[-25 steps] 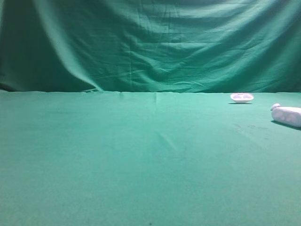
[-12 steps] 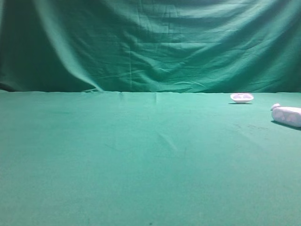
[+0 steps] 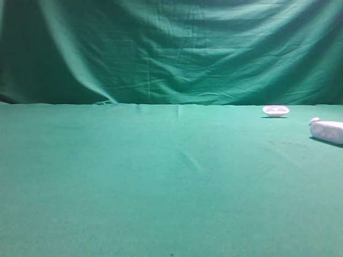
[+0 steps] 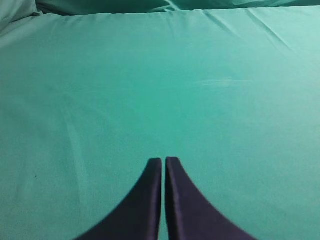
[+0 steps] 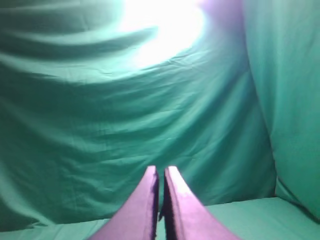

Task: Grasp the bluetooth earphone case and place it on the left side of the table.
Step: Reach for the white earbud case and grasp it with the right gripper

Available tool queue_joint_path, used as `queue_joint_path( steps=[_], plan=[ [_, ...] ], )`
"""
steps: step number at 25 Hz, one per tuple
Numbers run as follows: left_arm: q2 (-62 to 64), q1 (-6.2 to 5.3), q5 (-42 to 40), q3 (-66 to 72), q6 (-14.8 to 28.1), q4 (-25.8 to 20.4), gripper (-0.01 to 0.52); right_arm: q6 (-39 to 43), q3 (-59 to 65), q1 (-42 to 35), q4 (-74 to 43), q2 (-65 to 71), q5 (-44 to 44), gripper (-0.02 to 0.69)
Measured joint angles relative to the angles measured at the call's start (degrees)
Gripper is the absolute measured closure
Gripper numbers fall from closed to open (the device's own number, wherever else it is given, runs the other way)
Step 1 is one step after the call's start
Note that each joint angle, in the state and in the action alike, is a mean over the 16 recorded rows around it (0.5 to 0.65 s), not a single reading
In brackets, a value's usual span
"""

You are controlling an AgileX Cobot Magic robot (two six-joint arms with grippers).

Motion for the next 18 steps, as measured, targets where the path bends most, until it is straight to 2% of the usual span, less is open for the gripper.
queue_joint_path(
  steps=[5, 18],
  plan=[
    [0.0, 0.0, 0.0, 0.0, 0.0, 0.0, 0.514, -2.17, -7.13, 0.0, 2.26, 9.21, 6.04, 0.665],
    [0.0, 0.0, 0.0, 0.0, 0.0, 0.0, 0.514, -6.36, -24.48, 0.14, 4.45, 41.63, 33.48, 0.665]
  ],
)
